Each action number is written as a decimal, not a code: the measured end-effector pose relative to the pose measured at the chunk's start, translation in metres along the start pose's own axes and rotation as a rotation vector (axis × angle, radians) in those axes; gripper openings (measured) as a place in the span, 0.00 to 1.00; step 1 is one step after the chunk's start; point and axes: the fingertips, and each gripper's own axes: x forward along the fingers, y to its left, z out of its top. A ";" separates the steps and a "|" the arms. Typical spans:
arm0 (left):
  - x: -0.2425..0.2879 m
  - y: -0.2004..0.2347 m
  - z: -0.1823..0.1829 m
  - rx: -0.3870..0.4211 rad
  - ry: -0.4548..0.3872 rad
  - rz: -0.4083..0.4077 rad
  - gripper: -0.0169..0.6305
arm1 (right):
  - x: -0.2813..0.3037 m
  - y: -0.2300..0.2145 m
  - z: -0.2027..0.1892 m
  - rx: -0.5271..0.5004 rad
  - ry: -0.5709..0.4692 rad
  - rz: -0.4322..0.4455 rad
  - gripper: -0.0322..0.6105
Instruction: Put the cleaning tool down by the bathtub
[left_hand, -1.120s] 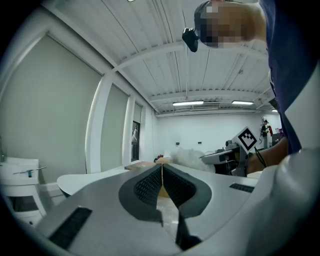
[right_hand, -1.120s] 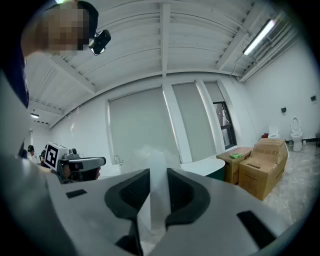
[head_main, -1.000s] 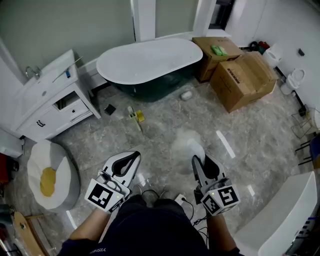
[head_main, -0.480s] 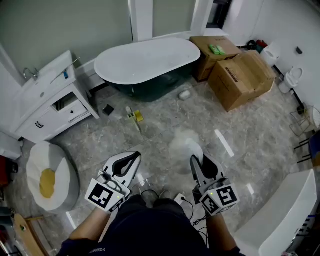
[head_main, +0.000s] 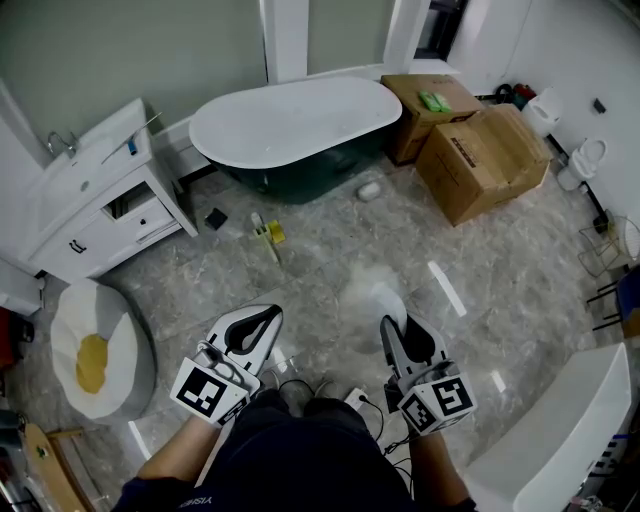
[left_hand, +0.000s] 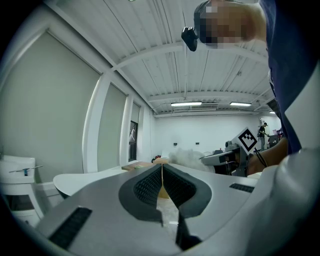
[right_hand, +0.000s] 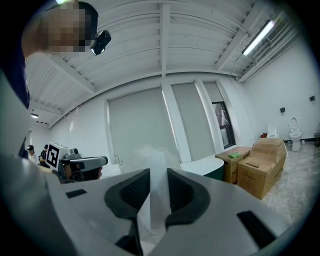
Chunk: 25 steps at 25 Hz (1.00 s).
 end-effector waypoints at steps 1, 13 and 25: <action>0.001 -0.002 -0.001 -0.001 0.000 -0.001 0.08 | -0.002 -0.001 -0.001 0.001 0.001 0.000 0.20; 0.016 -0.043 -0.009 -0.002 0.011 0.014 0.08 | -0.036 -0.028 -0.009 0.004 0.004 0.019 0.20; 0.030 -0.073 -0.004 0.024 0.032 0.029 0.08 | -0.063 -0.059 -0.009 0.026 -0.017 0.019 0.20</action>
